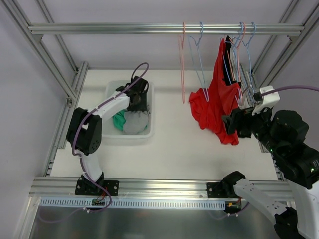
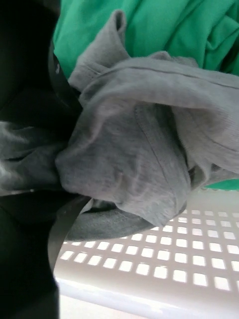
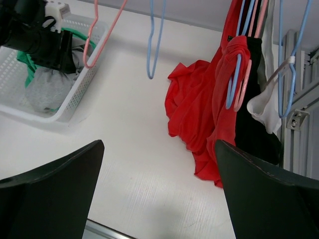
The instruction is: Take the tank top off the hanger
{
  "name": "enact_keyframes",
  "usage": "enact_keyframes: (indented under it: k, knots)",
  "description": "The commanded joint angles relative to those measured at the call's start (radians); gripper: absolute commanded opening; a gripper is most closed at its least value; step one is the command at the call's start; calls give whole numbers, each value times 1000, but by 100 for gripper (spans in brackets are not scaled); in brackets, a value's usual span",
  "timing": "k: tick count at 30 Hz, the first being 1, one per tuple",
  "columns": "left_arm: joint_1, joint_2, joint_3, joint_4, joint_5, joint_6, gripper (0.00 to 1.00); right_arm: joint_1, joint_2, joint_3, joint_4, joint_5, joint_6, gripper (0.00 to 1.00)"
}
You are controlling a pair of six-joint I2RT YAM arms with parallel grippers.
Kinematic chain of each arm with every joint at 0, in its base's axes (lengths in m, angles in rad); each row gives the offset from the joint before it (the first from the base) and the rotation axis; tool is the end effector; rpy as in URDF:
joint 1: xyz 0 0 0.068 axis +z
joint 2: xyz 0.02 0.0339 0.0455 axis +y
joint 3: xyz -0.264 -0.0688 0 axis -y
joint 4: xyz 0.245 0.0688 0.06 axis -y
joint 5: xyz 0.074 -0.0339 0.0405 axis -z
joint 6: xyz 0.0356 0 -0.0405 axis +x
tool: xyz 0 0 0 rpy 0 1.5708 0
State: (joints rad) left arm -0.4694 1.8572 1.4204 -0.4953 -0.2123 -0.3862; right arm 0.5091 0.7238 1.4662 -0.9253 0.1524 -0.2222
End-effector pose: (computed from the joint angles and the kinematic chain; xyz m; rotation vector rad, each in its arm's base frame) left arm 0.3662 -0.1773 0.2301 0.0158 2.4759 -0.0996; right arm 0.0633 0.0292 0.4783 -0.5215 1.6728 0.0759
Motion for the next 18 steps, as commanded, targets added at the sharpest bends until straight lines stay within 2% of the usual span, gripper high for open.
enact_keyframes:
  k: [1,2,4,5,6,9,10,12,13,16,18]
  knots:
    - [9,-153,-32,-5,1,-16,54,-4,89,78,46,82,-9,100]
    - [8,-183,-37,-6,-2,-17,63,-7,106,126,46,90,-15,100]
    - [9,-268,-44,-11,10,-10,74,-23,153,183,36,111,-37,99]
    - [9,-297,-46,-11,16,-5,98,-38,211,253,13,116,-48,100]
    - [9,-347,-44,-12,34,6,99,-52,245,293,-6,116,-60,99]
    - [6,-458,-43,-20,74,13,99,-171,391,451,-75,-9,-101,97]
    - [5,-489,-47,-23,89,10,99,-229,423,482,-81,-70,-104,90]
    - [6,-596,-75,-34,109,0,99,-268,515,566,-95,-125,-123,82]
    - [5,-631,-89,-35,138,-5,99,-285,541,595,-99,-137,-126,73]
    - [5,-777,-161,-42,210,-2,99,-308,627,672,-103,-99,-143,63]
    - [3,-873,-221,-48,249,9,99,-325,682,694,-102,-94,-151,62]
